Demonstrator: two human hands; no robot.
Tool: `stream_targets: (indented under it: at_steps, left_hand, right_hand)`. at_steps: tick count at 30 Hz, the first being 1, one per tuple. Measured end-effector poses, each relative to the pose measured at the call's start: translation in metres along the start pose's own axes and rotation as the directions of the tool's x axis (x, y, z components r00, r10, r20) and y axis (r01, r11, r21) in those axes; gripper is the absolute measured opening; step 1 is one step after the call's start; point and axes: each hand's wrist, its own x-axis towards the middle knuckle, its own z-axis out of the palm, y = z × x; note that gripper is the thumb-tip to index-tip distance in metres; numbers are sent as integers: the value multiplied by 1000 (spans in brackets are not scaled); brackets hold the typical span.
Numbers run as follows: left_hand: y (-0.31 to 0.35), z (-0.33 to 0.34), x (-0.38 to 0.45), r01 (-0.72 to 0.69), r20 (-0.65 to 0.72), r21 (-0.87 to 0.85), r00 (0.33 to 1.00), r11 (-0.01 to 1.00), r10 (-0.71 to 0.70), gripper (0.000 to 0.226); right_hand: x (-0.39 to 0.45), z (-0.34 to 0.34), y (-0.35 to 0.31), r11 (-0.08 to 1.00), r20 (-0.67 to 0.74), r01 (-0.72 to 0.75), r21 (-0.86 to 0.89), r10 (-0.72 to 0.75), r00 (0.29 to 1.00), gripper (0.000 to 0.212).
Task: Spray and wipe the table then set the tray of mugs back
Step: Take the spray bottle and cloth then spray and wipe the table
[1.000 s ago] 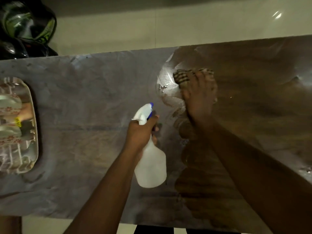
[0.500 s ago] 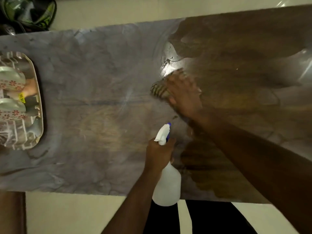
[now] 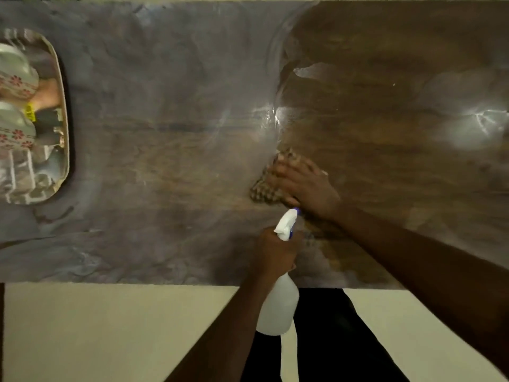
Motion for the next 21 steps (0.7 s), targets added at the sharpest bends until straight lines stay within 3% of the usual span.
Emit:
stream_targets:
  at_steps: [1, 2, 3, 5, 6, 8, 9, 11, 12, 14, 15, 17, 19, 20, 21]
  left_hand:
    - [-4, 1, -4, 9, 9, 11, 1000, 1000, -9, 24]
    - [-10, 1, -8, 29, 41, 11, 999, 1000, -29, 26]
    - [-15, 1, -12, 43, 49, 15, 998, 999, -43, 28]
    - [-25, 0, -16, 44, 41, 9, 998, 999, -44, 34]
    - [-29, 1, -18, 43, 23, 14, 999, 999, -43, 32]
    - [-33, 1, -24, 33, 1, 23, 999, 999, -33, 25]
    - [-35, 1, -27, 19, -10, 34, 1000, 999, -19, 25]
    - [-43, 1, -29, -8, 4, 21, 1000, 1000, 8, 26]
    - [-50, 1, -29, -7, 17, -4, 1000, 1000, 7, 26]
    - [-61, 1, -33, 8, 2, -37, 1000, 999, -8, 23]
    - [-64, 2, -36, 2, -17, -40, 1000, 999, -2, 23]
    - [-71, 5, -39, -12, -25, -42, 1000, 999, 11, 23]
    - [-72, 6, -44, -15, -15, -71, 1000, 997, 14, 20]
    - [-73, 6, -46, -8, -24, -82, 1000, 997, 6, 26]
    - [-76, 6, -48, 9, -53, -89, 998, 996, -14, 34]
  right_hand:
    - [-17, -2, 12, 991, 80, 130, -7, -129, 988, 53]
    - [-30, -3, 25, 986, 104, 166, -9, -164, 981, 53]
    - [-38, -4, 36, 994, 85, 108, -11, -106, 991, 54]
    - [-36, -10, 42, 976, -32, -216, 26, 216, 976, 53]
    - [-27, -11, 34, 920, -103, -385, 71, 391, 915, 52]
    - [-7, -7, 0, 841, -193, -507, 189, 538, 820, 48]
    - [-5, -2, -18, 880, -183, -439, 181, 468, 864, 47]
    - [-28, 11, -39, 987, -55, -150, 57, 153, 987, 49]
    - [-48, 13, -36, 999, 18, -21, 28, 21, 1000, 49]
    - [-83, 10, -16, 999, 96, 51, 13, -52, 994, 51]
    - [-95, 6, -8, 1000, 102, -10, 6, 9, 995, 53]
    - [-104, 5, -7, 959, 31, -282, 17, 281, 959, 57]
    - [-92, 9, -36, 832, -103, -547, 89, 554, 826, 54]
    - [-87, 14, -57, 785, -144, -605, 135, 619, 772, 53]
    - [-87, 20, -78, 793, -149, -590, 155, 609, 779, 52]
